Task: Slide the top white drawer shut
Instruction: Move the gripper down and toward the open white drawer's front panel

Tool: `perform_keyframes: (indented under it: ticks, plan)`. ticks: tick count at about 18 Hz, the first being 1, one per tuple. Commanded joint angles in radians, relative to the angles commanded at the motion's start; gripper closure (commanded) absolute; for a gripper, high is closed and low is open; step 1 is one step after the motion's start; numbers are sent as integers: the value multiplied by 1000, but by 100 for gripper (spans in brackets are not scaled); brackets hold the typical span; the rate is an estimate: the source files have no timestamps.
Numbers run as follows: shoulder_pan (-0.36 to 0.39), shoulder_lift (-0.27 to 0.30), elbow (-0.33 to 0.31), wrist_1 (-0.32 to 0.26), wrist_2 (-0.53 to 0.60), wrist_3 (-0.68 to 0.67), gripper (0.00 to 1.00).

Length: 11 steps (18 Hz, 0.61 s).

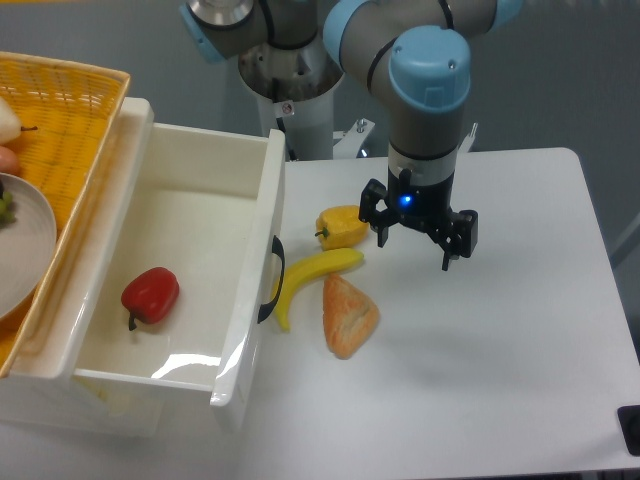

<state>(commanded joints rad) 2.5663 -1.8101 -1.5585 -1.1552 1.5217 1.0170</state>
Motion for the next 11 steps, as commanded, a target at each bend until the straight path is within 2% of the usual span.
perform_keyframes:
  ticks: [6, 11]
  plan:
    - [-12, -21, -14, 6, 20, -28, 0]
    - [-34, -51, -15, 9, 18, -156, 0]
